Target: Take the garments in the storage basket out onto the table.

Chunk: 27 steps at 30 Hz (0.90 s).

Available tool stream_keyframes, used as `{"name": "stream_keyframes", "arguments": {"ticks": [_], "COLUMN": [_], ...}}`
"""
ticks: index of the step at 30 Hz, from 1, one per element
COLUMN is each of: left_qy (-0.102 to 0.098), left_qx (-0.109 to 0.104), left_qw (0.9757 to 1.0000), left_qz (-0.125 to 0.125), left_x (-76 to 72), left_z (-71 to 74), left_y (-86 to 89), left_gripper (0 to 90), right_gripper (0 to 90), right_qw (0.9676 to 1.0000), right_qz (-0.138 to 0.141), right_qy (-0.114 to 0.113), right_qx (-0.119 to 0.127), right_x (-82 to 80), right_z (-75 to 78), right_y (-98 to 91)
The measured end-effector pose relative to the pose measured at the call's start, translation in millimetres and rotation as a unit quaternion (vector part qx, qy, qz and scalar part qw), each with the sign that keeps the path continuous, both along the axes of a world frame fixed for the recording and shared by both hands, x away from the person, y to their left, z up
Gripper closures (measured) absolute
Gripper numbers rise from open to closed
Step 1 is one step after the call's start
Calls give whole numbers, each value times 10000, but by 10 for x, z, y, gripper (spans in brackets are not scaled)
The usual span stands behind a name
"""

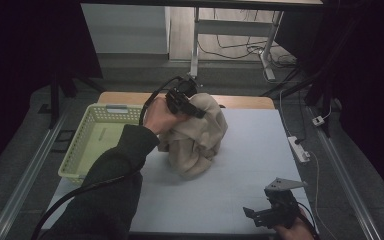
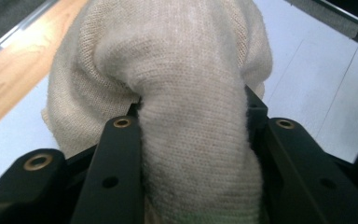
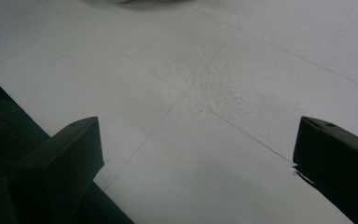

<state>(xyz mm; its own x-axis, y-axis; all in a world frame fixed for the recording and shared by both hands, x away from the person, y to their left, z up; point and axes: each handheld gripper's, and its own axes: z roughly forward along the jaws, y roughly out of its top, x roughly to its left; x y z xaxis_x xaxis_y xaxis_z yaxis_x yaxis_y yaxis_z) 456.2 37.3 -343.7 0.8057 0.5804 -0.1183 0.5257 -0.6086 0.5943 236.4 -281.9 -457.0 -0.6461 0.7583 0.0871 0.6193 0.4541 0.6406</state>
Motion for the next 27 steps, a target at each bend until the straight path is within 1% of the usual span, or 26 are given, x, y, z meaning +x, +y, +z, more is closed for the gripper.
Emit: {"name": "stream_keyframes", "arguments": {"ticks": [3, 8, 14, 20, 24, 27], "left_qy": [51, 157, 261, 458, 555, 649], "left_qx": [60, -4, 52, -59, 42, 130], "left_qw": [10000, 9999, 9996, 9989, 9984, 9977], "left_qz": [-12, 24, 45, 75, 118, 123], "left_x": [10, 25, 30, 53, 56, 54], "left_z": [-90, -201, -318, -469, -590, -711], "left_y": [-22, -18, -5, 15, -21, -50], "left_gripper": [626, 621, 605, 584, 565, 544], "right_gripper": [13, 14, 13, 13, 14, 14], "right_qw": [10000, 10000, 10000, 10000, 10000, 10000], "right_qz": [14, 19, 33, 32, 40, 35], "right_qy": [0, 0, -9, -2, -6, -9], "right_qx": [-11, -25, -37, -40, -53, -50], "right_x": [-1, -2, -3, -1, -1, -2], "right_z": [2, 2, -1, -2, -2, -2], "right_y": [0, 2, 6, 7, 7, 8]}}
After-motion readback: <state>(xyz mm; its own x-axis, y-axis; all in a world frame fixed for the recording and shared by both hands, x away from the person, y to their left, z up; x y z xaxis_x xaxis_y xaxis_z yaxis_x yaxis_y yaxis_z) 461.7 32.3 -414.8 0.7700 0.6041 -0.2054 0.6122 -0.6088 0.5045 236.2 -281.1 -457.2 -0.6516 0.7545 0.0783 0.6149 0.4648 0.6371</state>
